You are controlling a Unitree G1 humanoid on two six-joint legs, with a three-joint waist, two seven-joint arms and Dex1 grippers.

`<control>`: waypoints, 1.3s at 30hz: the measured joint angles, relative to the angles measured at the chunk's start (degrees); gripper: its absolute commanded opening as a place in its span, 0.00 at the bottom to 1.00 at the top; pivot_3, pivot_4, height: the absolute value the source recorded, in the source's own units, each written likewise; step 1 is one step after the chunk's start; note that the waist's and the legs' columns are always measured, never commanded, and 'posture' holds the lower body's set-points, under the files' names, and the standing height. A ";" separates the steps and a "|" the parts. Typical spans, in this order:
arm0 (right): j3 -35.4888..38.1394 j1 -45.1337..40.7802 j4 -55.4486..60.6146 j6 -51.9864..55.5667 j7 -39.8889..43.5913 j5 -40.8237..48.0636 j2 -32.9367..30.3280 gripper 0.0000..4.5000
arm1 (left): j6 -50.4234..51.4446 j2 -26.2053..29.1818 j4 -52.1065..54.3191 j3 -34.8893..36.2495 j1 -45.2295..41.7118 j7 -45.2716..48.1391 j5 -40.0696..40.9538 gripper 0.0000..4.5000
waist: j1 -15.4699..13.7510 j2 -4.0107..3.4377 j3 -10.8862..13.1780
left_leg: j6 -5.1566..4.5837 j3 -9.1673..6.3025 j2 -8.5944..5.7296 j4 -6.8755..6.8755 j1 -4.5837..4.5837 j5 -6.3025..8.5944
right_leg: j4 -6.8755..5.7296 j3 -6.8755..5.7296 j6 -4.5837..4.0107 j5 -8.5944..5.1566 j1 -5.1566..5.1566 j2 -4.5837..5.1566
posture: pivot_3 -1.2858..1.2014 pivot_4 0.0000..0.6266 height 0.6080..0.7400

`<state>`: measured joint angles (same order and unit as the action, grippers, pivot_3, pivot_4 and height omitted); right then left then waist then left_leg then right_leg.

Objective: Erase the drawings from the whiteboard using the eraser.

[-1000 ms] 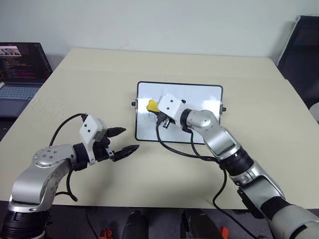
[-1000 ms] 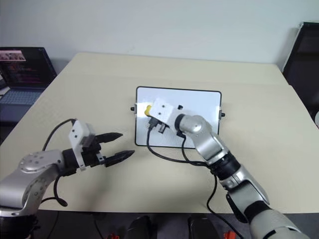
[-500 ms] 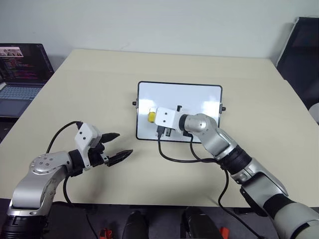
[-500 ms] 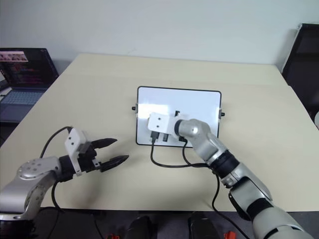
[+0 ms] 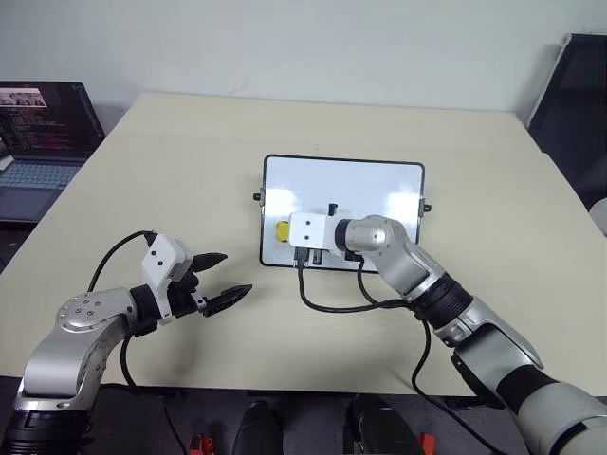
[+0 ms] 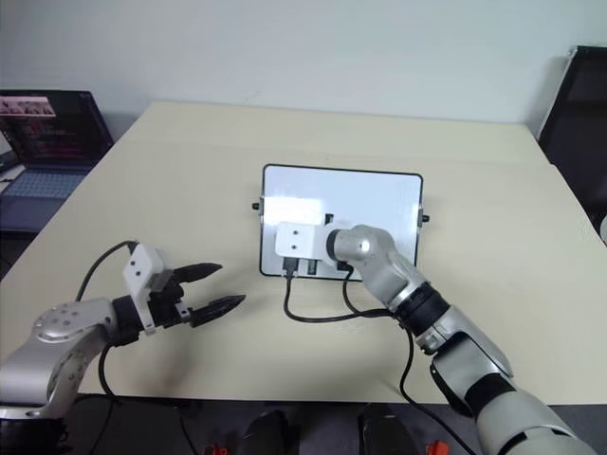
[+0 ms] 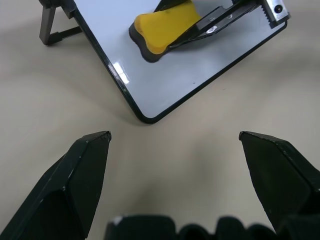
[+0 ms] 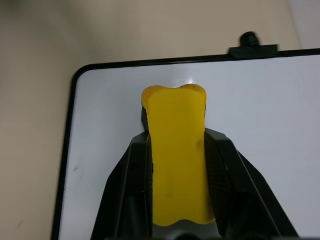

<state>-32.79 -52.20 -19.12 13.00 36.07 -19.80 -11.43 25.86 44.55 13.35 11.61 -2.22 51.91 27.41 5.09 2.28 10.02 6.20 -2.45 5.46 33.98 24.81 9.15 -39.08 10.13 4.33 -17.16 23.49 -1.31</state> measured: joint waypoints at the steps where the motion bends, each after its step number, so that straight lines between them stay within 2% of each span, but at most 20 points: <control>1: 0.36 -1.19 -1.51 -0.32 -2.13 -0.57 0.41 0.24 | 0.08 0.00 0.06 -0.01 -0.08 -0.01 0.00 1.00 | -0.01 0.00 0.00 | -0.02 0.00 -0.01 0.01 0.00 -0.04 | 0.00 0.00 0.01 0.04 0.00 0.00 | 0.52 0.24 1.00; 5: 3.03 -3.63 -4.06 -1.27 -5.38 -1.41 -0.12 0.24 | 0.79 0.00 0.56 -0.02 -0.17 -0.15 0.03 1.00 | -0.15 0.03 -0.02 | -0.03 0.00 -0.02 0.05 0.00 -0.07 | 0.06 -0.01 0.02 0.04 0.01 0.03 | 0.52 0.24 1.00; 8: 2.83 -2.96 -2.54 -1.53 -1.70 -1.28 -1.39 0.24 | 2.69 0.00 2.19 -0.10 -0.89 -0.88 0.38 1.00 | -0.18 0.03 -0.02 | -0.03 0.00 -0.01 -0.02 0.00 -0.07 | 0.06 -0.03 0.01 0.02 -0.07 0.03 | 0.52 0.24 1.00; 13: -0.22 3.00 4.67 -1.00 7.95 -0.83 -3.82 0.24 | 5.27 0.05 4.29 -0.13 -2.19 -1.76 0.91 1.00 | -0.10 -0.01 0.00 | -0.03 0.00 0.00 -0.04 -0.02 -0.06 | 0.04 -0.04 0.02 -0.03 -0.10 0.02 | 0.52 0.24 1.00; 17: 0.13 4.09 5.85 -0.41 8.32 -0.88 -4.79 0.24 | 6.57 0.06 4.81 -0.14 -3.08 -1.90 1.47 1.00 | -0.09 -0.01 0.01 | -0.03 0.00 -0.01 0.03 -0.04 -0.07 | 0.02 -0.03 0.03 0.03 -0.11 0.03 | 0.52 0.24 1.00; 23: 1.04 8.36 10.66 -2.57 9.22 -0.88 -10.72 0.24 | 8.49 0.10 6.15 -0.11 -3.26 -2.71 1.83 1.00 | -0.67 0.02 -0.01 | -0.03 0.01 -0.08 0.07 -0.04 -0.07 | 0.12 -0.04 0.05 0.02 -0.19 0.12 | 0.52 0.24 1.00; 26: 1.96 9.50 12.38 -2.78 9.19 -0.85 -11.70 0.24 | 9.10 0.07 6.85 -0.12 -4.15 -3.01 2.01 1.00 | -0.57 0.01 -0.01 | -0.03 0.00 -0.06 0.06 -0.06 -0.08 | 0.06 -0.06 0.05 0.02 -0.18 0.09 | 0.52 0.24 1.00; 32: 11.31 13.91 18.84 4.84 7.39 4.10 -11.15 0.24 | 10.06 0.07 7.83 -0.23 -6.36 -3.36 3.15 1.00 | -0.54 0.02 0.00 | -0.03 -0.01 -0.06 0.01 -0.01 -0.08 | 0.09 -0.06 0.06 0.00 -0.16 0.09 | 0.52 0.24 1.00; 39: 24.49 25.04 42.89 24.36 7.22 16.03 -10.04 0.24 | 10.60 0.08 8.49 -3.51 -12.54 -1.35 4.22 1.00 | -0.55 -0.01 0.01 | 0.12 -0.08 -0.04 -0.19 0.07 0.04 | 0.10 -0.17 0.14 -0.01 -0.12 0.08 | 0.52 0.24 1.00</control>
<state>-8.30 -27.16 23.78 37.36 43.29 -3.78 -21.47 36.46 44.63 21.84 8.10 -14.76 50.55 31.62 4.53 2.27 10.03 6.32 -2.53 5.42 33.79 24.87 9.19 -38.99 9.96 4.47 -17.17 23.37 -1.23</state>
